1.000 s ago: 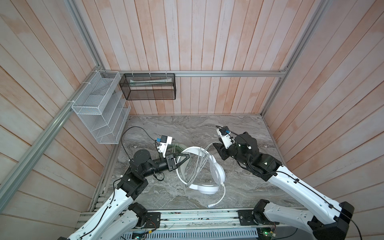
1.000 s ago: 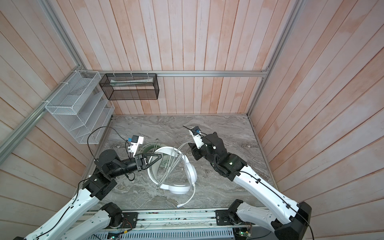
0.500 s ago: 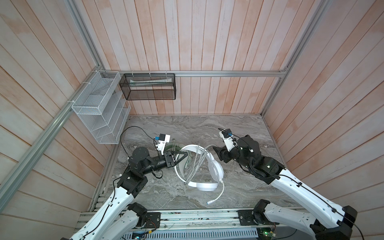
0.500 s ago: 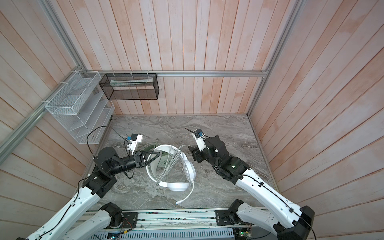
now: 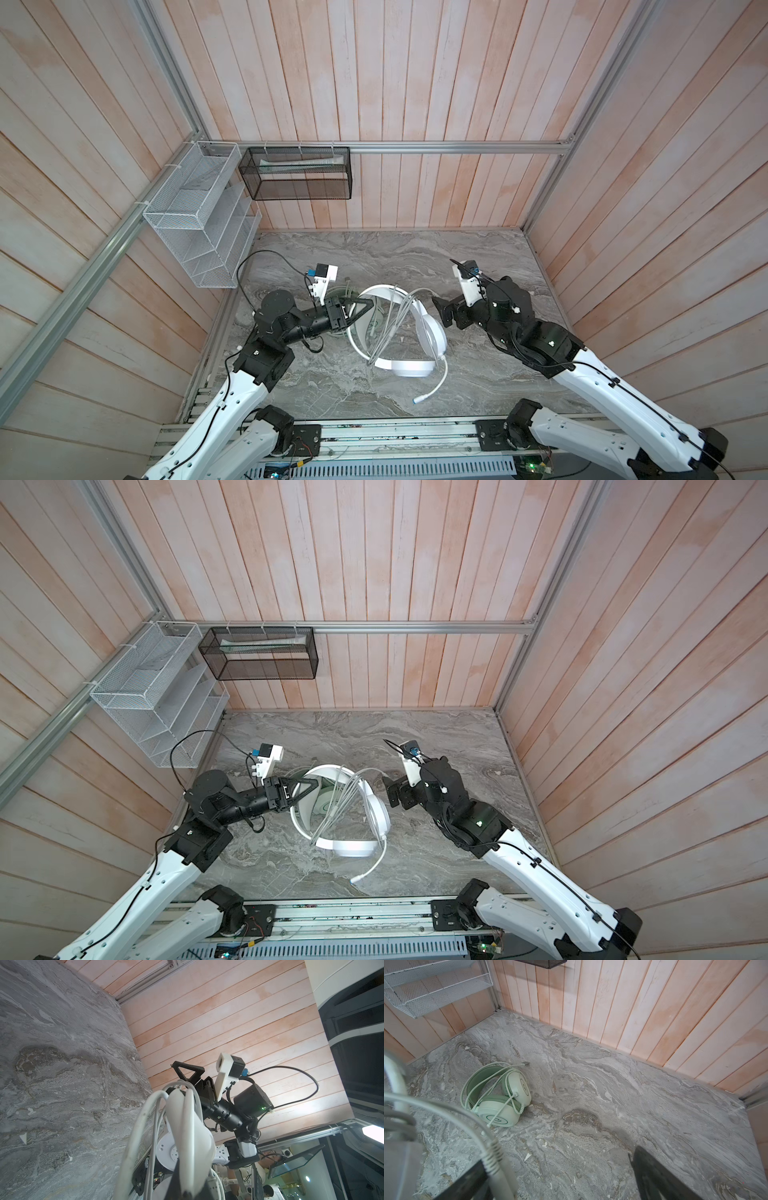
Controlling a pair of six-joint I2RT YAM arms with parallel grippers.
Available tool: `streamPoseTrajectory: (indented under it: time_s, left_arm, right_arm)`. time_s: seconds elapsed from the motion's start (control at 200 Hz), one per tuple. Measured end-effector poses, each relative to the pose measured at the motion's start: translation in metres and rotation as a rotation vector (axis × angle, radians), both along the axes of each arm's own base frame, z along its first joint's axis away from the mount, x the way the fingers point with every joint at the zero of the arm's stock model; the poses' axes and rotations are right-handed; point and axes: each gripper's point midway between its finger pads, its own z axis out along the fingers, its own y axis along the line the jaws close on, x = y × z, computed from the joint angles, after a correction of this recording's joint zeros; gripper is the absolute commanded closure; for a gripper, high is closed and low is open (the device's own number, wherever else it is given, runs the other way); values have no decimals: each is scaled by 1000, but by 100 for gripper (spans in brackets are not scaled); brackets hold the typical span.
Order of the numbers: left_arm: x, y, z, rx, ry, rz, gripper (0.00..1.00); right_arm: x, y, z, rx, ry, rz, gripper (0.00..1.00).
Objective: Wrap the headphones
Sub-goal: 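Withdraw the open right gripper away from the headset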
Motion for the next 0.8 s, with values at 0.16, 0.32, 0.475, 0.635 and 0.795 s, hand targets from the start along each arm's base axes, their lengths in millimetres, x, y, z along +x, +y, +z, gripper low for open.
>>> streamPoseTrajectory:
  time_s: [0.16, 0.32, 0.475, 0.635, 0.795]
  left_arm:
    - [5, 1, -2, 3, 14, 8, 100]
    - [7, 1, 3, -1, 9, 10, 100]
    - [7, 1, 5, -5, 6, 9, 100]
    - [9, -1, 4, -13, 22, -1, 100]
    - [8, -2, 6, -23, 34, -10, 100]
  right_arm:
    - [1, -21, 11, 6, -43, -94, 2]
    - [3, -45, 21, 23, -86, -213, 2]
    - [1, -53, 22, 35, -97, -241, 1]
    - [-4, -40, 19, 49, -73, -163, 2]
    - [-5, -23, 5, 32, -17, -89, 2]
